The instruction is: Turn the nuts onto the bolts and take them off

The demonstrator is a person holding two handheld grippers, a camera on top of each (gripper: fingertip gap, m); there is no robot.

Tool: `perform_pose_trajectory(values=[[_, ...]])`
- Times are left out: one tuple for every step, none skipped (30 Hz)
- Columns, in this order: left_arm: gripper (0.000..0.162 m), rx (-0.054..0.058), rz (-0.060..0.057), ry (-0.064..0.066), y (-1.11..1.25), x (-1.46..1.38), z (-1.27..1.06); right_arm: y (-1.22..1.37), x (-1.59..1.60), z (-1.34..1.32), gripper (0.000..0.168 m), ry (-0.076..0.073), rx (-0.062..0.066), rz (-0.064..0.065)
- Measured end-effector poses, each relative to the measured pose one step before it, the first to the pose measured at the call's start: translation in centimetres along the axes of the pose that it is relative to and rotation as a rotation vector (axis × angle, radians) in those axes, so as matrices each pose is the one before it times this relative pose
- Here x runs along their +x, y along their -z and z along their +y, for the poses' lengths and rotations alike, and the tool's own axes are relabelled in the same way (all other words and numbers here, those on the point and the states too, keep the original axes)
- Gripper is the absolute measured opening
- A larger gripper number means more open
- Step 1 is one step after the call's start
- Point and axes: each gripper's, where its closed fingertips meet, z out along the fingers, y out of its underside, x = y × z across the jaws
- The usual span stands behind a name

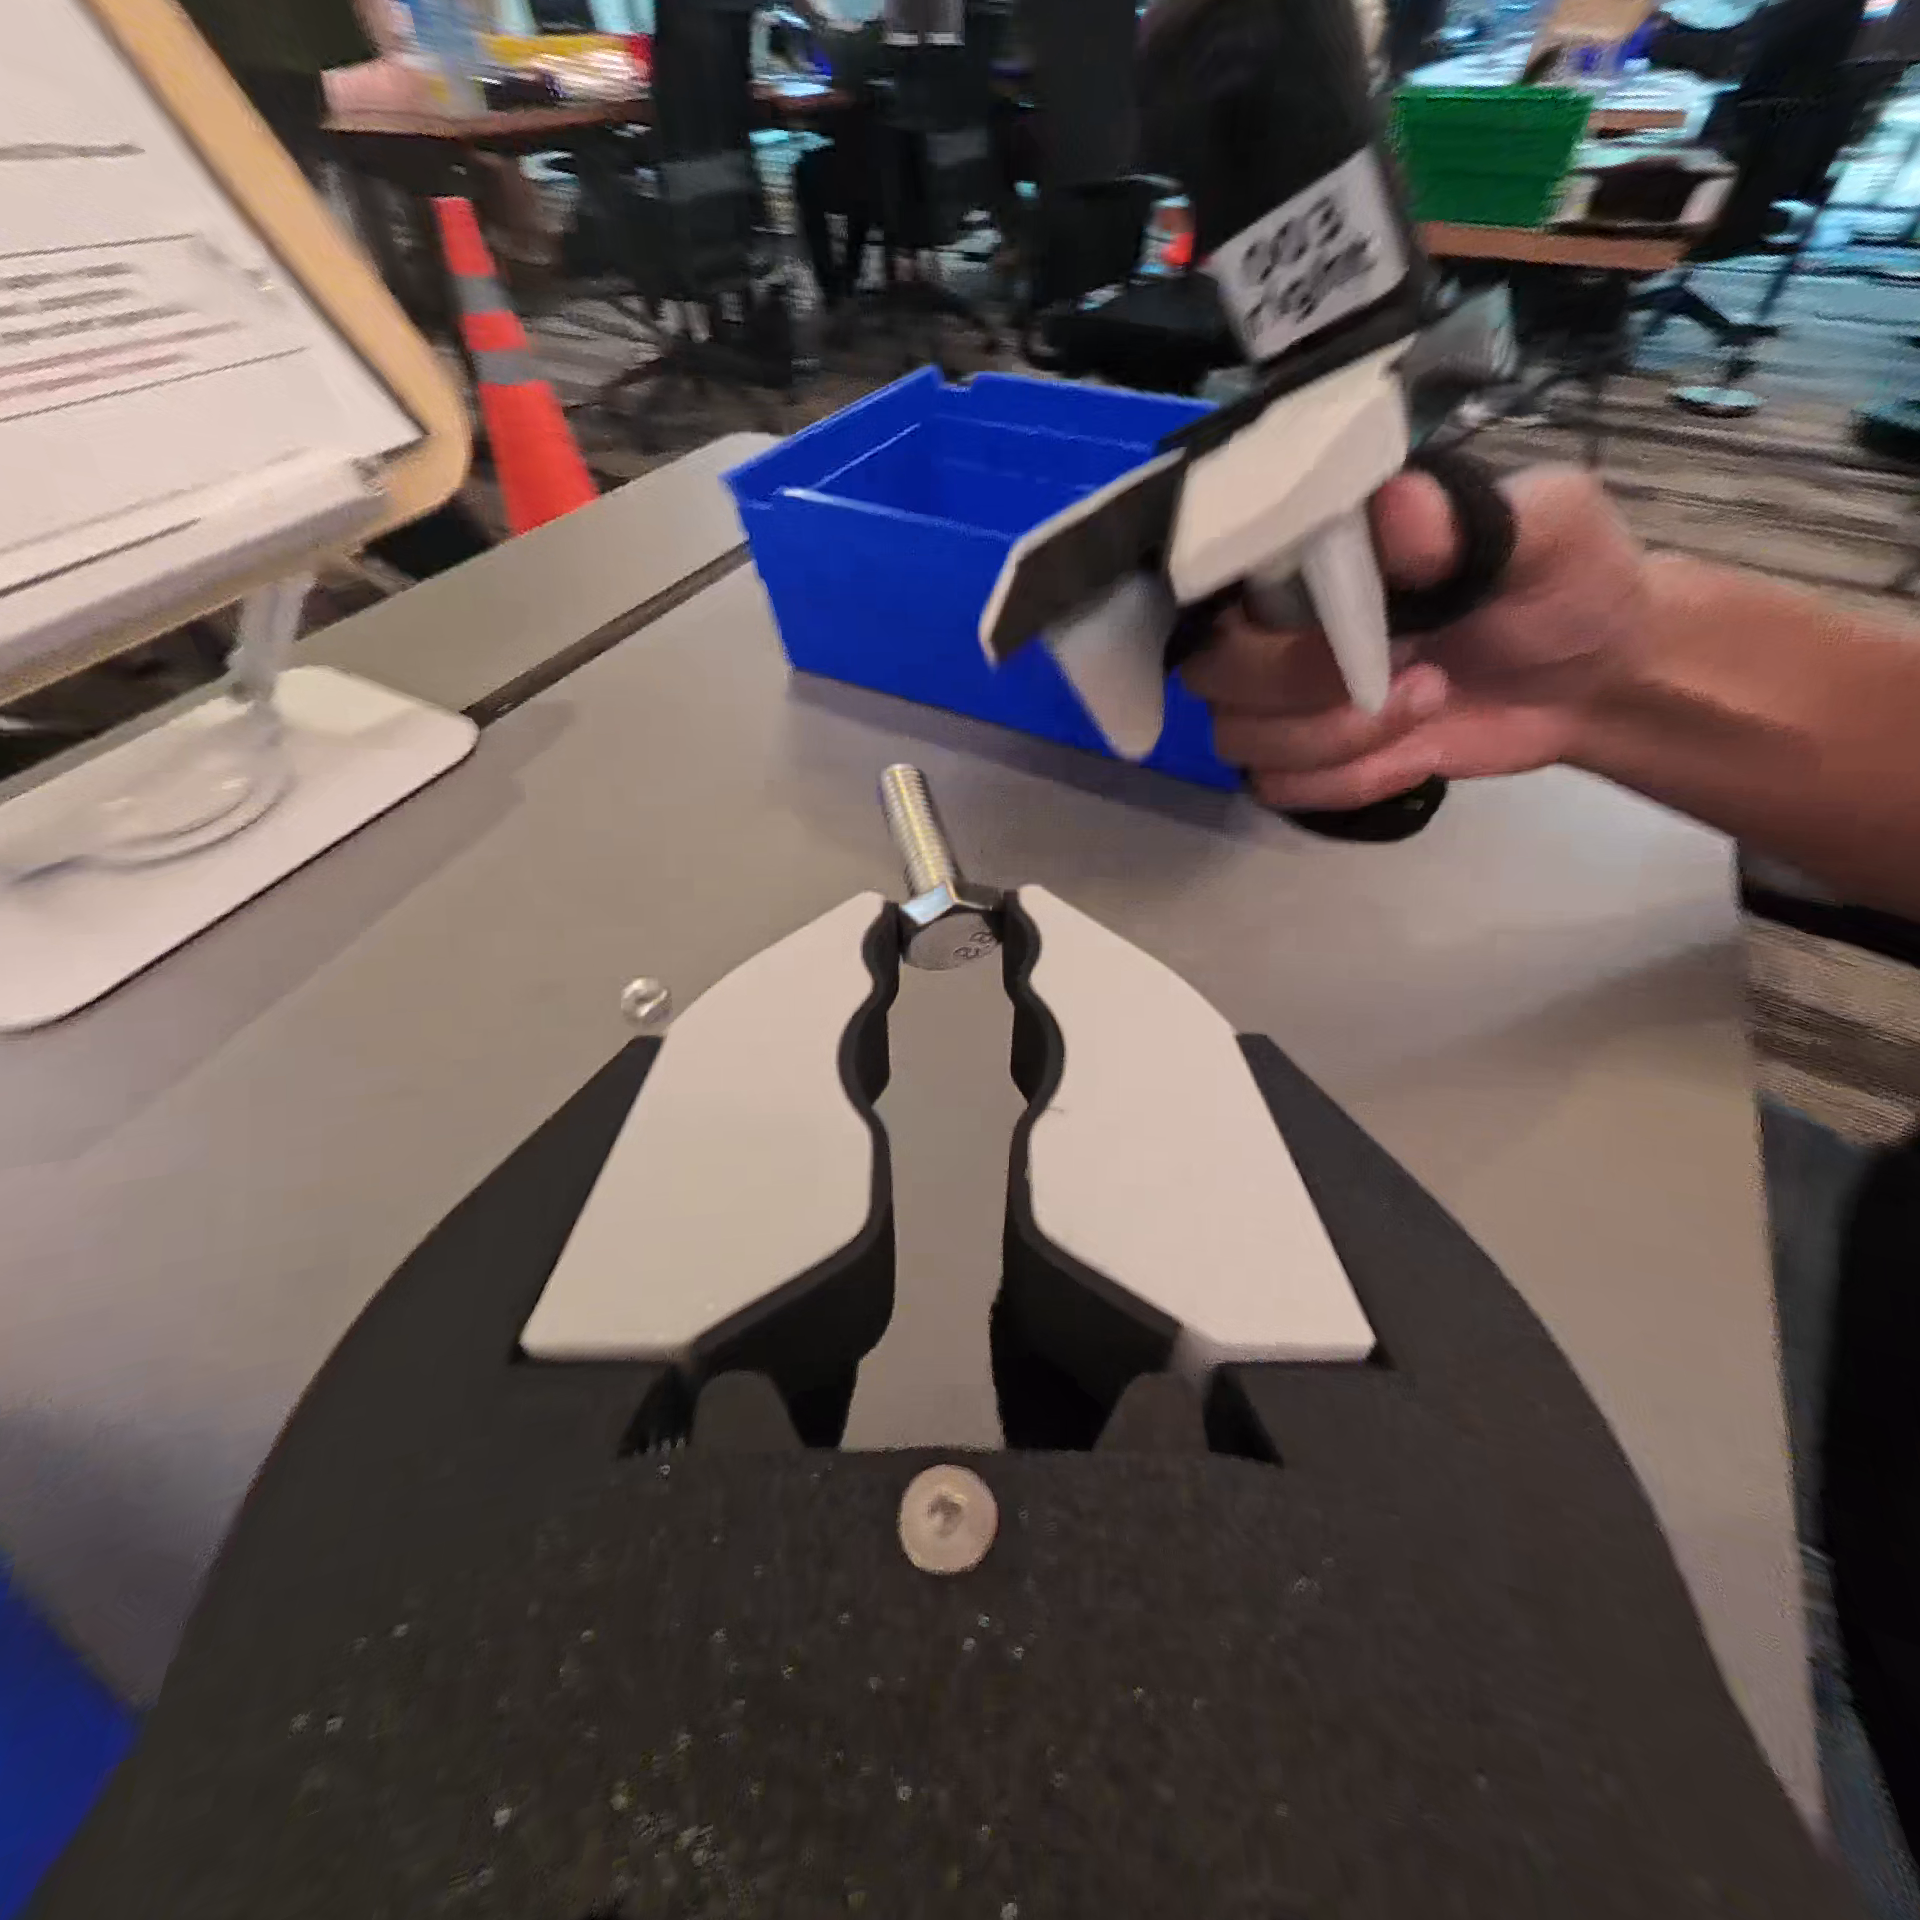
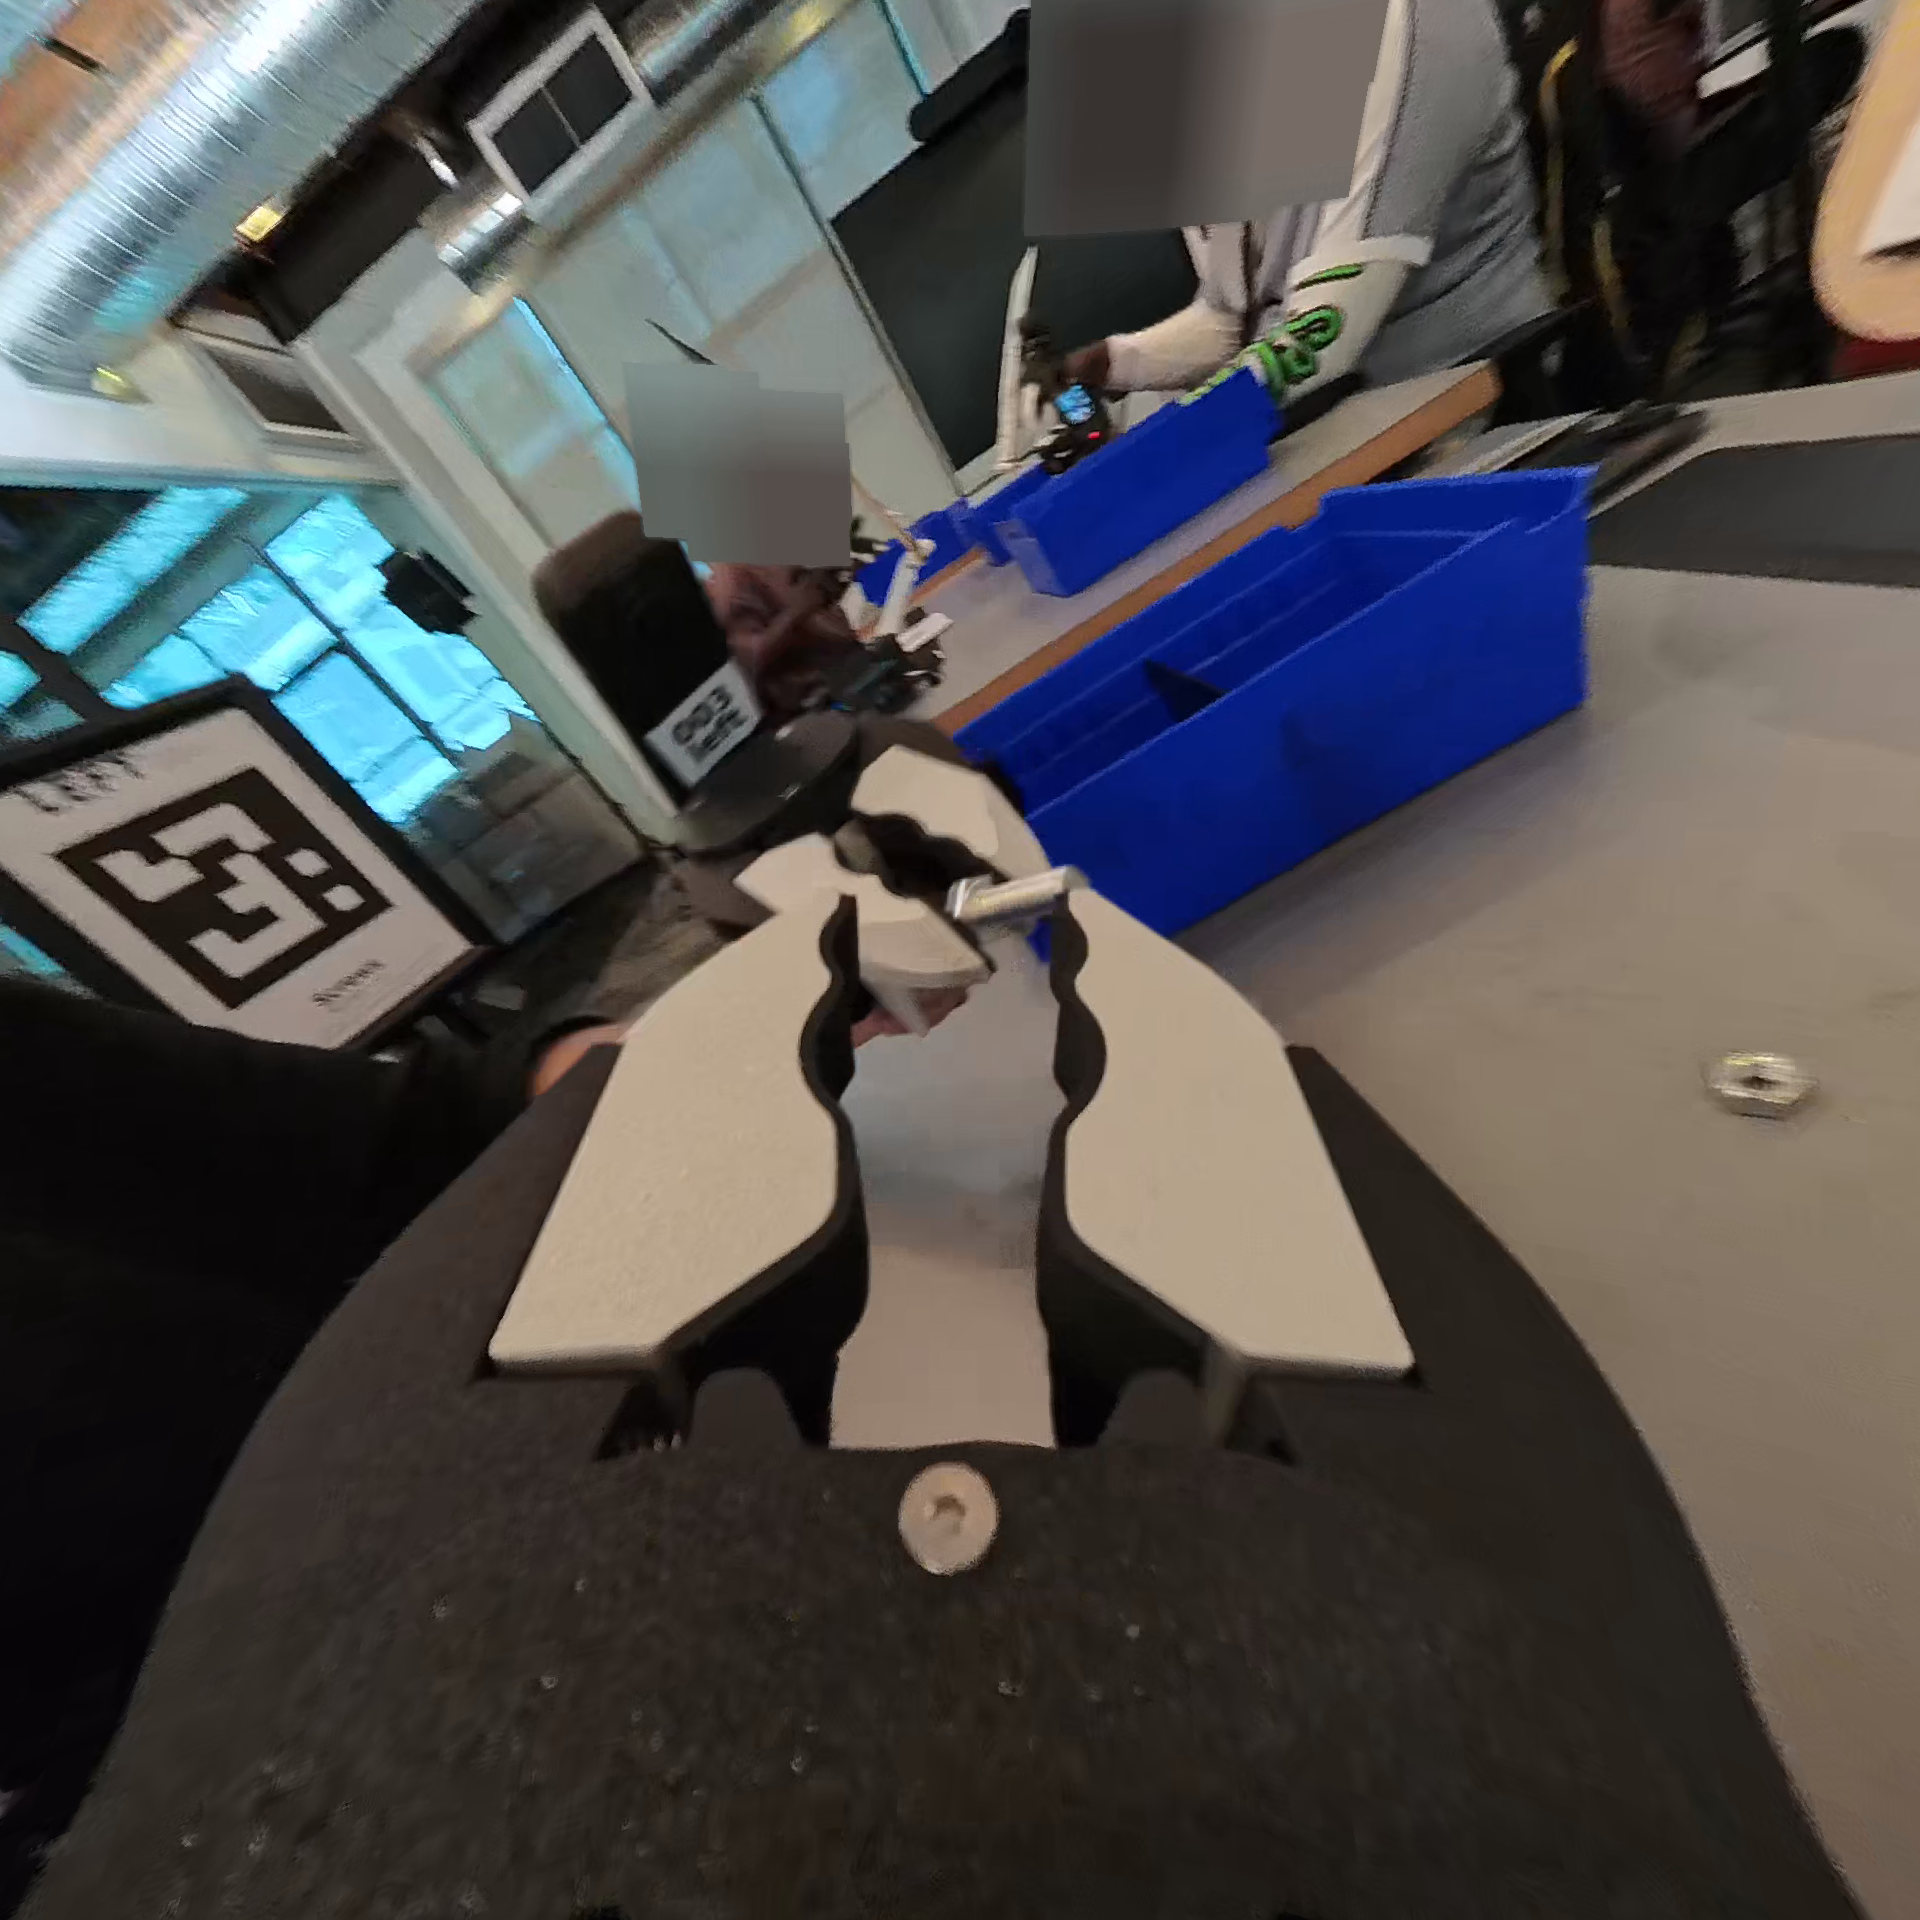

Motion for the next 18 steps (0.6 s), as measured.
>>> perform_pose_trajectory(values=[[0.018, -0.0033, -0.0409, 0.0021, 0.172, -0.022, 0.910, 0.270, 0.461, -0.074, 0.036, 0.0331, -0.0069, 0.0439], [0.018, -0.0136, -0.0376, 0.0039, 0.180, -0.110, 0.795, 0.194, 0.402, 0.011, 0.038, 0.0390, -0.0119, 0.0393], [0.018, -0.0093, -0.0227, 0.0063, 0.214, -0.062, 0.474, 0.122, 0.384, 0.082, 0.039, 0.0457, -0.0170, 0.0393], [0.018, -0.0091, -0.0204, 0.0143, 0.246, -0.211, 0.283, 0.065, 0.463, 0.215, 0.040, 0.0556, -0.0291, 0.0461], [0.018, -0.0021, -0.0243, 0.0258, 0.244, -0.448, 0.123, -0.004, 0.435, 0.312, 0.042, 0.0680, -0.0410, 0.0450], [0.018, 0.0044, 0.0049, 0.0284, 0.179, -0.208, 0.013, -0.080, 0.556, 0.437, 0.046, 0.0775, -0.0559, 0.0516], [0.017, 0.0047, 0.0061, 0.0332, 0.118, -0.308, 0.023, -0.131, 0.715, 0.513, 0.052, 0.0916, -0.0705, 0.0565], [0.018, 0.0108, 0.0008, 0.0352, 0.092, -0.385, -0.012, -0.204, 0.704, 0.452, 0.061, 0.0964, -0.0740, 0.0488], [0.018, 0.0089, 0.0183, 0.0262, 0.067, -0.149, 0.076, -0.305, 0.818, 0.379, 0.063, 0.0867, -0.0754, 0.0466], [0.018, 0.0131, 0.0116, 0.0253, 0.091, -0.181, 0.047, -0.426, 0.864, 0.387, 0.063, 0.0701, -0.0796, 0.0388], [0.018, 0.0154, 0.0039, 0.0236, 0.052, -0.256, 0.011, -0.583, 0.753, 0.284, 0.062, 0.0501, -0.0737, 0.0230], [0.018, 0.0048, -0.0006, 0.0232, 0.026, -0.316, 0.110, -0.802, 0.582, 0.143, 0.058, 0.0459, -0.0630, -0.0006], [0.018, 0.0036, -0.0045, 0.0196, 0.027, -0.329, 0.094, -1.011, 0.529, 0.233, 0.055, 0.0443, -0.0665, -0.0177], [0.018, 0.0074, 0.0019, 0.0130, 0.042, -0.211, 0.046, -1.200, 0.750, 0.296, 0.054, 0.0320, -0.0665, -0.0150], [0.018, 0.0142, -0.0116, 0.0069, 0.083, -0.332, -0.012, -1.370, 0.698, 0.330, 0.054, 0.0195, -0.0648, -0.0247], [0.018, 0.0141, -0.0151, 0.0026, 0.075, -0.323, 0.004, -1.463, 0.451, 0.422, 0.053, 0.0154, -0.0683, -0.0428], [0.018, 0.0038, -0.0083, 0.0011, -0.020, -0.193, 0.109, -1.449, 0.523, 0.422, 0.052, 0.0085, -0.0630, -0.0349], [0.018, -0.0075, -0.0118, 0.0003, -0.082, -0.220, 0.218, -1.435, 0.477, 0.322, 0.051, -0.0018, -0.0522, -0.0309]])
